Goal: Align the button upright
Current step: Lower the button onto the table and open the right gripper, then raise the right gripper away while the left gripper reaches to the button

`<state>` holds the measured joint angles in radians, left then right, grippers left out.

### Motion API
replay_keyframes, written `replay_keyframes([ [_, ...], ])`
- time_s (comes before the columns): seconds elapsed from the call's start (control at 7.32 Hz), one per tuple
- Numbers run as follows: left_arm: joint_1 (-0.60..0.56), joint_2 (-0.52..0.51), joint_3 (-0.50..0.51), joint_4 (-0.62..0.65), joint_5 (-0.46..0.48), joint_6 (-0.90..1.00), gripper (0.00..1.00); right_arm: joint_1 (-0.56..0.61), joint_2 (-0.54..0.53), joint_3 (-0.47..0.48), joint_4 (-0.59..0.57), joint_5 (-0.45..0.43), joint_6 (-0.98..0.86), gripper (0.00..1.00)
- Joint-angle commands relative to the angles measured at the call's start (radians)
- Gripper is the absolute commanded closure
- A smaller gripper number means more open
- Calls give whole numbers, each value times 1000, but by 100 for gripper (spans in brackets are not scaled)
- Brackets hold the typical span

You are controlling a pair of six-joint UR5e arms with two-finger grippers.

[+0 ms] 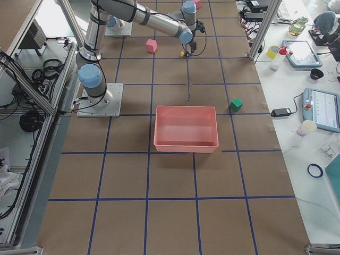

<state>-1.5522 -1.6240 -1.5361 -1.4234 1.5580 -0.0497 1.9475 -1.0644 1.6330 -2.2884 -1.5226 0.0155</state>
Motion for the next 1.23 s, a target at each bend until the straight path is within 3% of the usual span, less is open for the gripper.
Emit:
replay_keyframes([
  [0.0, -12, 13, -47, 18, 4, -74, 0, -100, -84, 2, 129, 12, -5, 0],
  [0.14, -29, 13, -85, 76, 4, -154, 0, -164, -150, 2, 214, 12, -6, 0],
  [0.41, -127, -8, -235, 395, 39, -159, 0, -276, -305, 1, 399, 12, -34, 0],
  [0.82, -325, -66, -399, 698, 230, -280, 0, -320, -442, 2, 428, -2, -115, 0],
  [1.09, -444, -152, -507, 983, 273, -419, 1, -326, -445, 5, 493, -4, -112, 0],
])
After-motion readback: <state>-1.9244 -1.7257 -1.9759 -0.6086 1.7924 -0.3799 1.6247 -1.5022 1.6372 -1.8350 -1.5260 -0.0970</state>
